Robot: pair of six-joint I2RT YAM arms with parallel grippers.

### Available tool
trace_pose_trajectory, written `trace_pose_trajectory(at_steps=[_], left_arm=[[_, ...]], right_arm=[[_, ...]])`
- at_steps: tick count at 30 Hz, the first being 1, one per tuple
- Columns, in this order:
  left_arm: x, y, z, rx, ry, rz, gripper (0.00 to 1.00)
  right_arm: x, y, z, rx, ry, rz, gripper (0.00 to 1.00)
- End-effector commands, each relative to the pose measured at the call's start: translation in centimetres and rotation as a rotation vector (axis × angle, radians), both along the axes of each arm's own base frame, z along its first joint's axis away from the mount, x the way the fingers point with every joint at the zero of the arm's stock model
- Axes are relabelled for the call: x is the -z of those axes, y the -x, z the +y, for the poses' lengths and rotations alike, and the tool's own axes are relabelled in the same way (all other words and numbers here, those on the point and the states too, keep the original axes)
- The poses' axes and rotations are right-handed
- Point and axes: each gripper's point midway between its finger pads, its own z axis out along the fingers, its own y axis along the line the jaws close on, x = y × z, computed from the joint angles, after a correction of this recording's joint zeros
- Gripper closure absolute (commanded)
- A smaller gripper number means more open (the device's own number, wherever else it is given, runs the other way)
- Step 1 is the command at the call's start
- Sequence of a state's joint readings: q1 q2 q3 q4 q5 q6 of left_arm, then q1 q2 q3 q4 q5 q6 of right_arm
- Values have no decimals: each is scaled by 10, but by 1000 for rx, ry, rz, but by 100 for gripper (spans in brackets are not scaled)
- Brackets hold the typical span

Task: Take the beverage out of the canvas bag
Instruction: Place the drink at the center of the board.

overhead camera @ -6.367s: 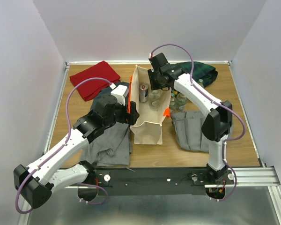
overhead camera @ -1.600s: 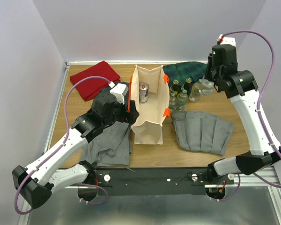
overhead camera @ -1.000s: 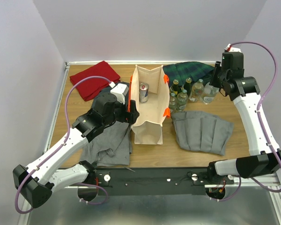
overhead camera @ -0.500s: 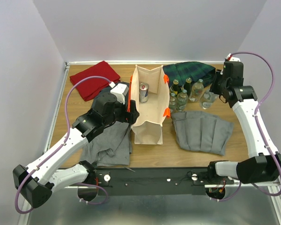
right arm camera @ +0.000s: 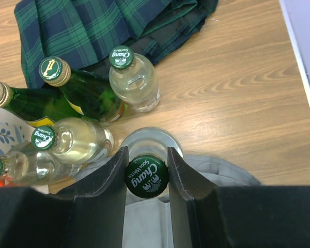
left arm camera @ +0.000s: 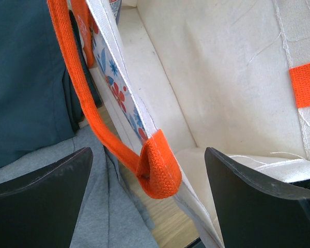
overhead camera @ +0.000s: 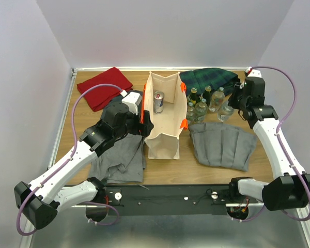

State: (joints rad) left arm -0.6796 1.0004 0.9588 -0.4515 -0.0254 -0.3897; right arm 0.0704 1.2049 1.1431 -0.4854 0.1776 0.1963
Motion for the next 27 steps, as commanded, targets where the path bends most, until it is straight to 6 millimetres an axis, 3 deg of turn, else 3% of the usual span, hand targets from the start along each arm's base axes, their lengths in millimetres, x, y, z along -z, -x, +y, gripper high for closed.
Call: trace_pose_trajectory(at_steps=[1, 15, 27], left_arm=[[-8, -4, 2, -19, 9, -17, 1], [-5, -6, 1, -23, 1, -12, 1], [-1, -8, 0, -20, -7, -6, 1]], right_arm=[[-51, -27, 6, -25, -33, -238, 99], [-27, -52, 19, -83, -56, -168, 99], [-18, -62, 27, -143, -44, -132, 99]])
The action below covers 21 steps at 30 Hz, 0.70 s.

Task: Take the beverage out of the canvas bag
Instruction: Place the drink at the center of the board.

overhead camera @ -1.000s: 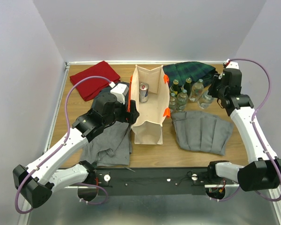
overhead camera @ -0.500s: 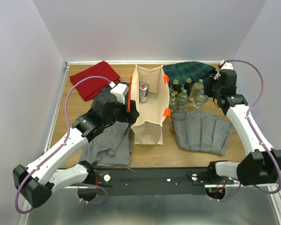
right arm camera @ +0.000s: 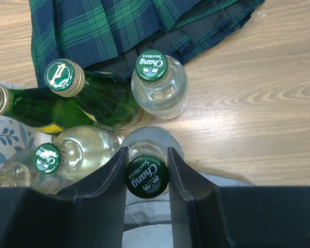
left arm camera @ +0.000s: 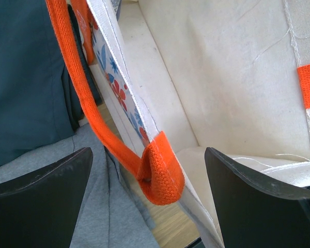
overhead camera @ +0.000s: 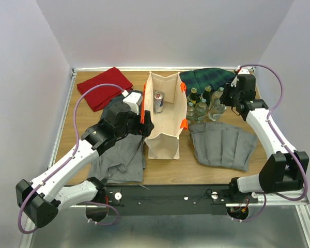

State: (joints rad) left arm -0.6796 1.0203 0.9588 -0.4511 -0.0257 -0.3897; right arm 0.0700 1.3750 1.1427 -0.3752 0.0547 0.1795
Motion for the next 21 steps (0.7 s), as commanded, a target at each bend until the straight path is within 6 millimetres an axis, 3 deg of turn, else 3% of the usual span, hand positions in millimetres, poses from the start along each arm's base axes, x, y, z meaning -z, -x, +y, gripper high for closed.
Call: trace_pose_trajectory(at_steps=[1, 10, 21], left_arm=[[-6, -6, 1, -18, 4, -18, 1], [-8, -7, 0, -15, 8, -21, 1], [-5, -5, 4, -25, 2, -20, 1]], right_arm=[[-61, -26, 3, -28, -3, -202, 99], [-46, -32, 11, -63, 55, -163, 99], [-44, -40, 24, -91, 96, -175, 99]])
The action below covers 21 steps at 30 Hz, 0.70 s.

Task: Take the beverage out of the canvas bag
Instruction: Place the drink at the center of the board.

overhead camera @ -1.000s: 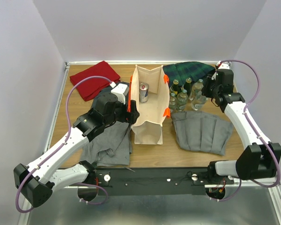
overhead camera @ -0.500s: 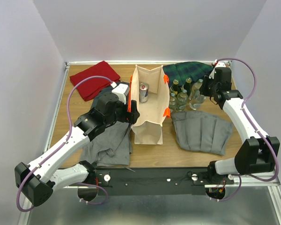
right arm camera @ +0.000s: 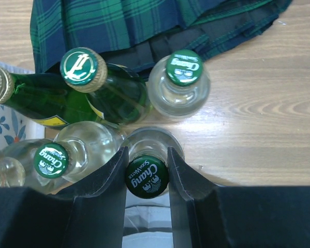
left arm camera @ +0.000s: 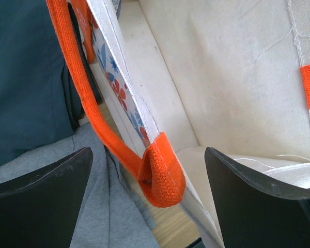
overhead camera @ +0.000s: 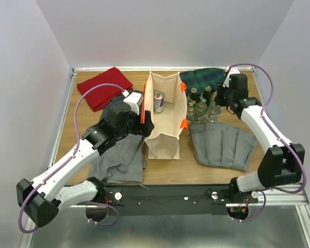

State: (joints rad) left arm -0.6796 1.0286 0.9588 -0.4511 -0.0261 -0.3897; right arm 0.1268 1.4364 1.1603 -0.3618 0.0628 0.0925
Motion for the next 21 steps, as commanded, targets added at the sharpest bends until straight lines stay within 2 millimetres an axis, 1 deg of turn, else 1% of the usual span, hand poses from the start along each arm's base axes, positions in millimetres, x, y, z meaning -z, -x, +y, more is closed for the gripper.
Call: trace_pose_trajectory(at_steps=[1, 2, 5, 8, 12, 14, 15, 19, 21], left_arm=[[-8, -4, 5, -27, 9, -27, 1], [-8, -4, 5, -29, 6, -28, 1], [-8, -4, 6, -31, 7, -27, 1], [-8, -4, 6, -32, 5, -29, 1], [-7, -4, 7, -32, 1, -28, 1], [-9, -4, 7, -35, 3, -32, 1], [-7, -3, 8, -36, 3, -28, 1], [-6, -3, 7, -34, 5, -26, 1], [-6, -3, 7, -35, 7, -26, 1]], right_arm=[[-57, -33, 6, 1, 9, -202, 99], [-55, -33, 9, -6, 11, -196, 99], [-52, -34, 10, 1, 30, -188, 99], [-47, -35, 9, 13, 54, -179, 99], [-46, -34, 6, 31, 73, -191, 99], [-49, -35, 6, 53, 90, -212, 99], [-47, -34, 4, 66, 101, -210, 99], [-42, -33, 8, 61, 97, -214, 99], [-44, -34, 9, 71, 81, -229, 99]])
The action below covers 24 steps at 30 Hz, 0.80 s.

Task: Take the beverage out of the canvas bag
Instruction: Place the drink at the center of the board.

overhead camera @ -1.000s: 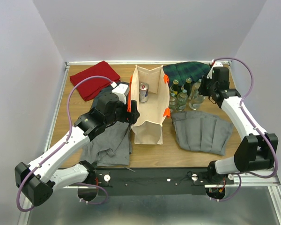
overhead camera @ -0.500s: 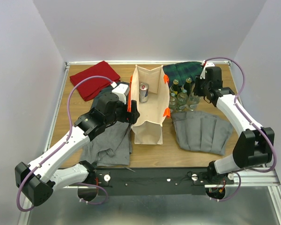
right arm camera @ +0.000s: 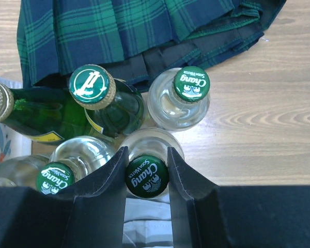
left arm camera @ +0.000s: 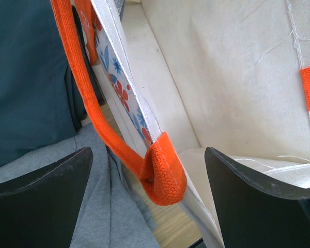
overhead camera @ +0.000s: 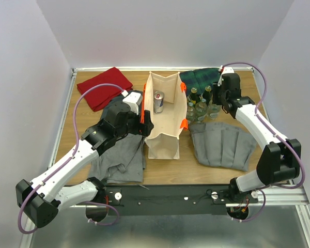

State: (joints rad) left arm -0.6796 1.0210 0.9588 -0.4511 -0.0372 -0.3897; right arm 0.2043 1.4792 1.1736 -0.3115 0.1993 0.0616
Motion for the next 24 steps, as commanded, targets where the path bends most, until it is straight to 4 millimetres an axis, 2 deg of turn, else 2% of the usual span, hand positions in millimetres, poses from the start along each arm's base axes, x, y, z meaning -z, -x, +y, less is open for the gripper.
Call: trace_pose_trajectory(at_steps=[1, 24], left_arm=[[-4, -3, 5, -26, 6, -16, 1], [-3, -3, 4, -24, 2, -15, 1]], right_arm=[[-42, -21, -1, 44, -21, -194, 99], [-15, -13, 1, 56, -40, -121, 99]])
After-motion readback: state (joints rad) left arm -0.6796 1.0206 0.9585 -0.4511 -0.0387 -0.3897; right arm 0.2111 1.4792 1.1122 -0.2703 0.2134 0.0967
